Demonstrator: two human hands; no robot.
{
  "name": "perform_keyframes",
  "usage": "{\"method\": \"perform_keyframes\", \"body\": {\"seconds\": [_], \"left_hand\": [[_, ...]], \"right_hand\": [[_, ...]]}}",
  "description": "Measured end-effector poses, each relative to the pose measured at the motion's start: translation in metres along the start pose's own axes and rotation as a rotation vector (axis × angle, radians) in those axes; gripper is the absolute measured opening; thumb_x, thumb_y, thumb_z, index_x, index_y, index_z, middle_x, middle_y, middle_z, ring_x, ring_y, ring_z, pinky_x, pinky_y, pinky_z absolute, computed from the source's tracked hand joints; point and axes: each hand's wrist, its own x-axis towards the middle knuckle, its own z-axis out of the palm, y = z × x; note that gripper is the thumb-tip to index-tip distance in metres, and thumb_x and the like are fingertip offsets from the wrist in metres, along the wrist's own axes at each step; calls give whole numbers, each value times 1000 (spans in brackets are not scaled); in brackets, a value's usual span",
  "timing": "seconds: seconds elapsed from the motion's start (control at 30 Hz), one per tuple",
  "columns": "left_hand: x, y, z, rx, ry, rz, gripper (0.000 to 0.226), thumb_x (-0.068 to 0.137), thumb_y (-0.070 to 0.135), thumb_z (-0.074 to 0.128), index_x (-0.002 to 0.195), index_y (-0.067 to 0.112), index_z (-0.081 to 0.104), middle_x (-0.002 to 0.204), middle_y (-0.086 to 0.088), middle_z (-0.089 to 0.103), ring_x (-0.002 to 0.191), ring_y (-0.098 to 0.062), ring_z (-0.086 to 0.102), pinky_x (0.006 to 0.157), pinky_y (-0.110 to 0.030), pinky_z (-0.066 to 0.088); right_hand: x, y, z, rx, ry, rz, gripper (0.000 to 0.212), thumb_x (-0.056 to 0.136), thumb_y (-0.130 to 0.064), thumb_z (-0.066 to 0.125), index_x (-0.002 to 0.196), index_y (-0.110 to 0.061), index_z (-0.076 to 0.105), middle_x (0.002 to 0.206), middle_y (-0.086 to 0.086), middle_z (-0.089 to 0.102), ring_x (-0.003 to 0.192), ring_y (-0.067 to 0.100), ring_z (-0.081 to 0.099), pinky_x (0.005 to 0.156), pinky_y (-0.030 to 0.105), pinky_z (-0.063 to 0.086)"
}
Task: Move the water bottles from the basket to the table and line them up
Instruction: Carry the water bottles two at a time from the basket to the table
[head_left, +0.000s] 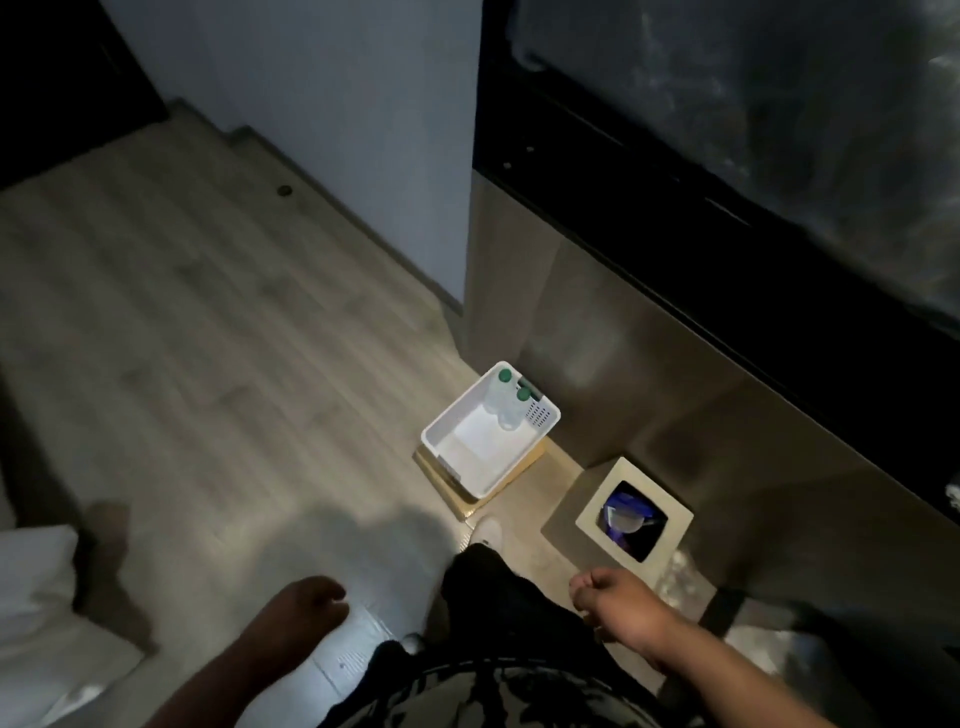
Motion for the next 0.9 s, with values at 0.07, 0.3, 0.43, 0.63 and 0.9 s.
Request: {"method": "perform_keyframes", "body": {"seconds": [0.07,0.3,0.43,0.63,0.9], "left_hand": [[20,23,-11,41,-10,15,17,88,18,66,106,20,67,110,-2,66,100,-12,62,82,-18,39],[123,102,-54,72,27,67,28,87,22,66,113,10,68,112,-7,69,95,-13,62,83,-22,41],[220,139,-52,92,21,144,23,88,18,66,110,11,68,107,-2,66,95,-10,60,83,-20,39],[393,182,-15,115,-38,271,26,87,23,65,110,13,68,98,3,63,89,-10,60,72,-18,41],[564,213,69,251,-133,495,54,82,18,71,132,14,51,129,-6,60,117,-21,57,95,-29,44]], "right_hand": [[23,-23,-14,5,7,-2,21,87,-5,54,70,-16,58,61,4,51,54,17,46,52,25,35],[113,-111,-56,35,93,-68,11,82,-13,62,72,-18,64,69,6,62,65,22,55,65,32,42],[186,-131,-63,81,199,-106,5,84,-16,65,80,-18,67,75,-1,68,69,18,59,71,28,46],[328,-138,-50,136,257,-139,18,81,-6,69,85,-22,63,80,1,66,69,18,60,72,29,48],[485,-123,-26,58,469,-249,50,76,-16,76,121,-27,59,110,-5,67,105,16,61,98,33,48]]}}
